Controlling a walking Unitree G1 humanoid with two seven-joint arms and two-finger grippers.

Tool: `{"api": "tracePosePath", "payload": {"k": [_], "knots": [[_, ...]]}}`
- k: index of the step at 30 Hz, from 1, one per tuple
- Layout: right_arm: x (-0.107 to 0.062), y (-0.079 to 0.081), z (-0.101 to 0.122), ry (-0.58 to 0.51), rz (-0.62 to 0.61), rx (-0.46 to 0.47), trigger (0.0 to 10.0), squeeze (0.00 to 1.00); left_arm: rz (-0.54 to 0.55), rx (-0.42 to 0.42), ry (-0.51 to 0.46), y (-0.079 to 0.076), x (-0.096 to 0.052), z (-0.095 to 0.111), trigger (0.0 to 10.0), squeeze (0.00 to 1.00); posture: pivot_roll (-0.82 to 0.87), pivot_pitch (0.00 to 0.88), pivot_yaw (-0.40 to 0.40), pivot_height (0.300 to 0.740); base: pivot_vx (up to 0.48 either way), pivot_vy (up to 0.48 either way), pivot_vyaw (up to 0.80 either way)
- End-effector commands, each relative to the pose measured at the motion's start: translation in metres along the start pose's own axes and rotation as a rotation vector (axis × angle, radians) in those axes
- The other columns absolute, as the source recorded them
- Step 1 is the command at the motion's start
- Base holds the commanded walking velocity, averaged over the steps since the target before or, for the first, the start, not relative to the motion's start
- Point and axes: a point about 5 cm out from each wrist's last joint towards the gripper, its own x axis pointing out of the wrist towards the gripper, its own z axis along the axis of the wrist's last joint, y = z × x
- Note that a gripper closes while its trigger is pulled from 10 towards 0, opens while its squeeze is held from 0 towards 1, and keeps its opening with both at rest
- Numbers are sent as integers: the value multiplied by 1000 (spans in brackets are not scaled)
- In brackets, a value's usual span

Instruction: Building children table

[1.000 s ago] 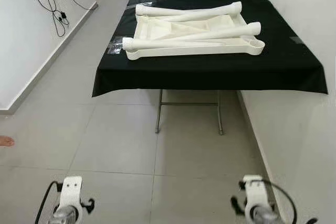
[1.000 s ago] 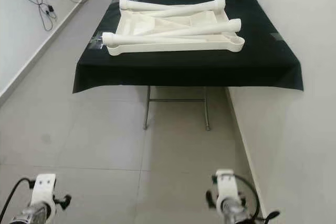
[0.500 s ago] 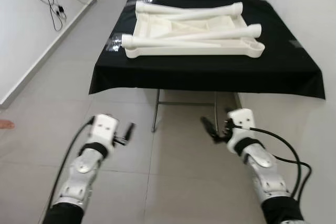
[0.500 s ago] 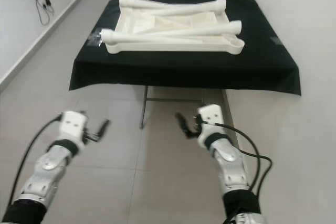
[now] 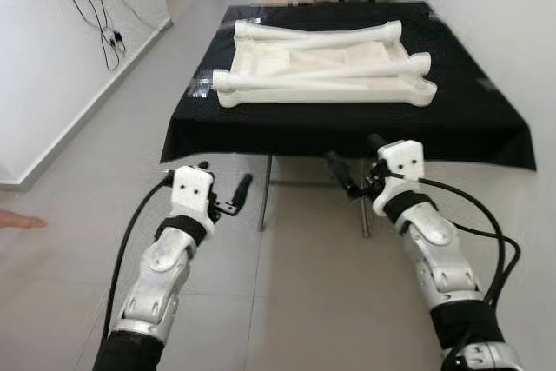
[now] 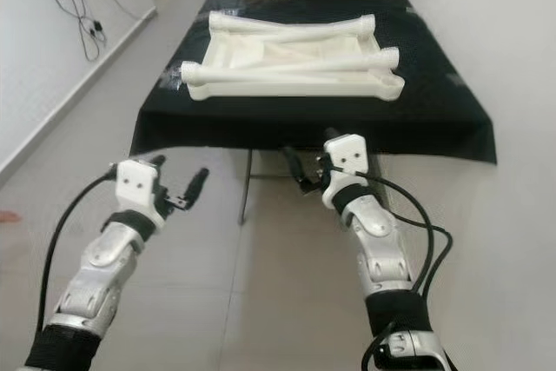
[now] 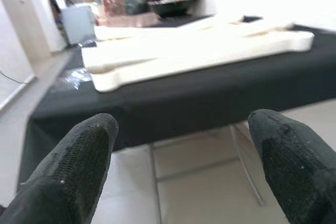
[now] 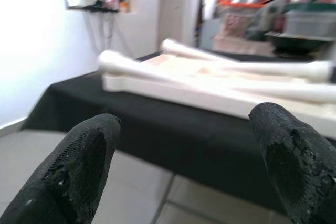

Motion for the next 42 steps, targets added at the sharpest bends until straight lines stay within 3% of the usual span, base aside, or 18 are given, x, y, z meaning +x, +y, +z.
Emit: {"api": "tracePosePath", "payload": {"k": [1,5,10,16,25,27,32,33,36,42], "knots": [[1,-6,6,20,-27,8,10000,0,0,-13,20,-1,1,3,10000,0,-48,0,28,740,0,0,0],[0,-18,14,21,-92,7,10000,0,-8,-10,47,-5,5,1,10000,0,-55,0,23,740,0,0,-600],[0,-18,17,1,-87,2,10000,0,-6,-15,43,-6,6,3,10000,0,-53,0,21,740,0,0,0],[2,-1,14,0,-41,43,10000,0,-7,-22,64,-11,1,1,10000,0,-44,0,28,740,0,0,0],[3,10,8,25,-14,75,10000,0,1,-2,86,-9,1,-2,10000,0,-46,0,27,740,84,0,0],[-4,22,-11,77,11,97,10000,0,5,19,108,-7,-4,-7,10000,0,-42,0,26,740,268,0,0],[-18,39,-33,150,37,135,10000,0,-5,37,146,-9,-17,-15,10000,0,-33,0,24,740,276,0,0],[-18,39,-33,150,37,135,10000,0,-5,37,146,-9,-17,-15,10000,0,-33,0,24,740,277,0,0],[-31,34,-39,183,-27,220,10000,0,-24,34,196,-14,-37,-25,10000,0,-31,0,23,740,277,0,0],[-33,35,-40,185,-40,237,10000,0,-19,33,196,-13,-35,-24,10000,0,-35,0,33,740,280,0,0]]}}
